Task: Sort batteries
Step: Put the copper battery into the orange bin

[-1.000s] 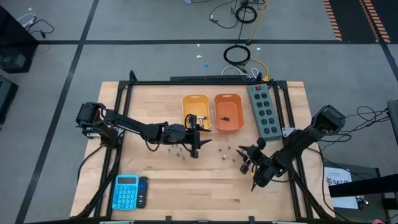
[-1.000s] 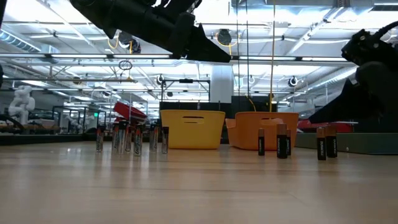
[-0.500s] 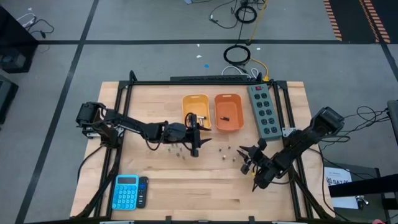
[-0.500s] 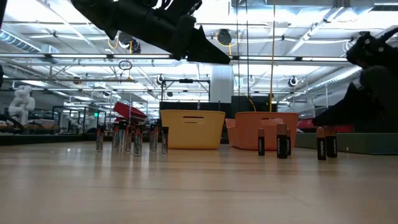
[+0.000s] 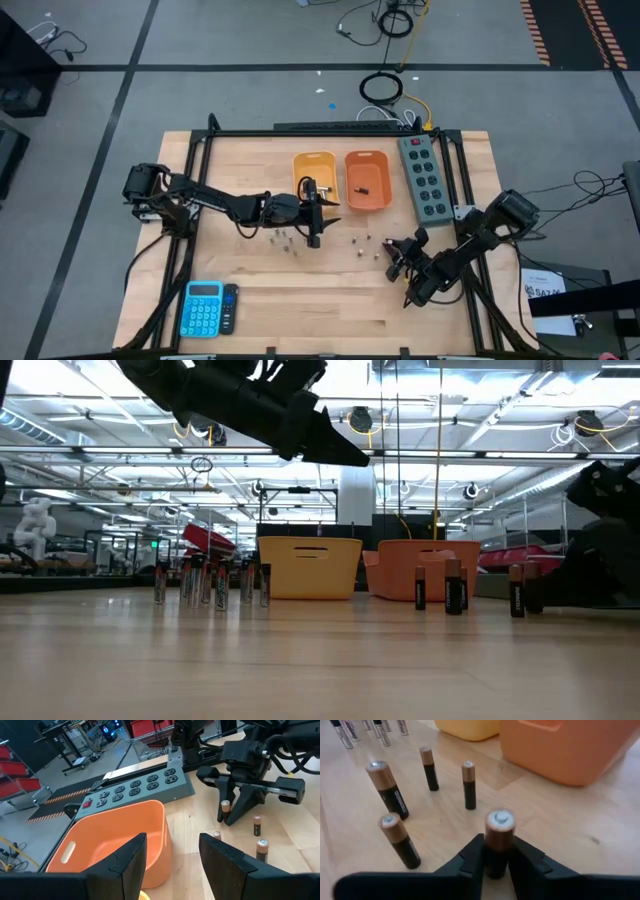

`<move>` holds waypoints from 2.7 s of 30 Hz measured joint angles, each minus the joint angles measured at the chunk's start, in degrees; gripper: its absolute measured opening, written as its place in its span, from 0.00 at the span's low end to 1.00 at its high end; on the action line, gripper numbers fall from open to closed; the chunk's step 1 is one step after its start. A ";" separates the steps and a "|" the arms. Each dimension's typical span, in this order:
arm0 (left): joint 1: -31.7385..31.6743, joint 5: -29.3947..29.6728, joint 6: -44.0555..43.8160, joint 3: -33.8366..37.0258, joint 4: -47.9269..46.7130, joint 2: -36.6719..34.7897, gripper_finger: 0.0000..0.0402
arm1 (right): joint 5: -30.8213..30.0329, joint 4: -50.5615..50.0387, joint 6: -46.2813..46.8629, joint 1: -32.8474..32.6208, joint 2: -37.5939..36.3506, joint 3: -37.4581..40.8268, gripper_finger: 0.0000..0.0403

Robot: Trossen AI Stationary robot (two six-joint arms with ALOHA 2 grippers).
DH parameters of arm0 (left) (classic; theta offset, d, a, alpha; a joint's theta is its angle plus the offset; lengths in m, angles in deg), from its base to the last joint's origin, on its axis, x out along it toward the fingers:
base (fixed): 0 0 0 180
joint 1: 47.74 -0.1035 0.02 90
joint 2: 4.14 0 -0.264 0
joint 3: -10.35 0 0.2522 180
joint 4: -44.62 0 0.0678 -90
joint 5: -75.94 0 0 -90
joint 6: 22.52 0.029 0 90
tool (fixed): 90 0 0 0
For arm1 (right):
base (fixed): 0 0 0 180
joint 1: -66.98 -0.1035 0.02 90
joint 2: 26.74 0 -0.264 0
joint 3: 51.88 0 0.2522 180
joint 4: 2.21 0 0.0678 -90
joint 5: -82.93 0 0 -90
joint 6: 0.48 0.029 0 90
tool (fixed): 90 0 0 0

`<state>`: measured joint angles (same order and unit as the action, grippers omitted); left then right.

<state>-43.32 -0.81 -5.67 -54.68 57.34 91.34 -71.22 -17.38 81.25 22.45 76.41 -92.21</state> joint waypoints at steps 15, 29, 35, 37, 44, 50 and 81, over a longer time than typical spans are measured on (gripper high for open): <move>-0.66 -2.52 -0.53 0.00 0.28 0.00 0.48 | -3.13 -9.34 -23.01 6.41 -23.77 -0.02 0.07; -0.66 -2.66 -1.14 0.00 4.51 0.00 0.48 | 24.10 -2.24 -60.35 39.00 -45.17 -0.02 0.07; -0.66 -2.64 -0.90 0.00 4.92 0.00 0.48 | 35.56 0.65 -65.62 51.34 -43.62 0.00 0.11; -0.66 -2.63 -0.16 0.00 5.42 0.00 0.48 | 39.49 2.41 -66.41 53.99 -42.35 0.00 0.11; -0.66 -2.62 0.00 0.00 4.77 0.00 0.48 | 45.54 6.93 -66.61 58.08 -37.50 0.00 0.18; -1.00 -2.61 0.02 0.00 4.58 0.00 0.48 | 47.95 7.20 -67.71 58.88 -37.71 0.00 0.30; -0.94 1.88 -1.49 0.02 -3.45 0.00 0.48 | 46.48 -3.98 -50.63 22.41 -43.24 -0.96 0.21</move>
<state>-44.26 1.07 -7.16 -54.65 53.89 91.34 -24.74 -21.36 30.63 44.86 33.16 -93.17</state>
